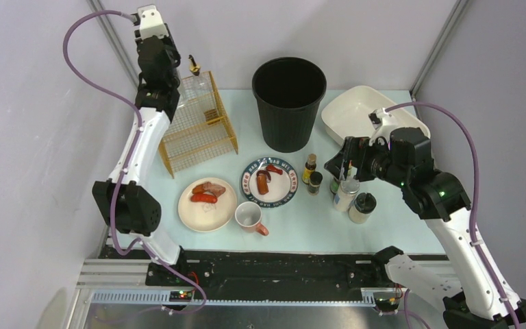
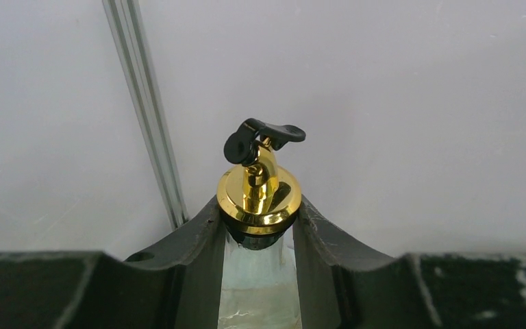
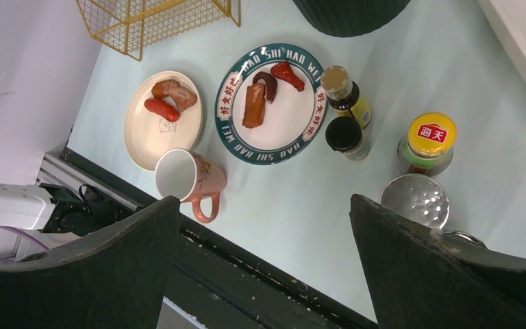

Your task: Clear the kitchen counter

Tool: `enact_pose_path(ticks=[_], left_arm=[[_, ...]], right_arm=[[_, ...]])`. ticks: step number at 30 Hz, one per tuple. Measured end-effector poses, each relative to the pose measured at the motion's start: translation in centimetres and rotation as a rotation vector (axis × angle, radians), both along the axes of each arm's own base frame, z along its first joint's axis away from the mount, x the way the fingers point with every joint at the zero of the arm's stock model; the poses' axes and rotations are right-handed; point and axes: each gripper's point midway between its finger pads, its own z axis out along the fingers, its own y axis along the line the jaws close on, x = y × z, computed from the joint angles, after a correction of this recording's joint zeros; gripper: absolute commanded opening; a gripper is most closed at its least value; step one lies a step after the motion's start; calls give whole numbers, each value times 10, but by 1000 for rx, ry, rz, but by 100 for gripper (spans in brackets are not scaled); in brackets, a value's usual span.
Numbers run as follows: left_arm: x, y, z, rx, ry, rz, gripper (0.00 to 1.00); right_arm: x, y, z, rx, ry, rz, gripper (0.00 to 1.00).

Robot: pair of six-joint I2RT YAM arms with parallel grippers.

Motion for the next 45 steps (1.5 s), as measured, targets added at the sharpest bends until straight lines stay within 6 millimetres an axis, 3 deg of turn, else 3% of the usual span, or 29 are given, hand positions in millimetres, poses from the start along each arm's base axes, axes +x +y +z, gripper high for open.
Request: enact_pose_path(ticks=[14, 38, 45], left_arm=[[5, -2, 0, 28, -73, -9, 0], [-6, -2, 3, 18, -223, -17, 0], [-12, 1, 17, 14, -291, 18, 0]], right_arm=[[3, 5, -4, -8, 15, 14, 97], [8, 18, -19, -36, 67, 49, 97], [9, 22, -24, -48, 84, 59, 97]])
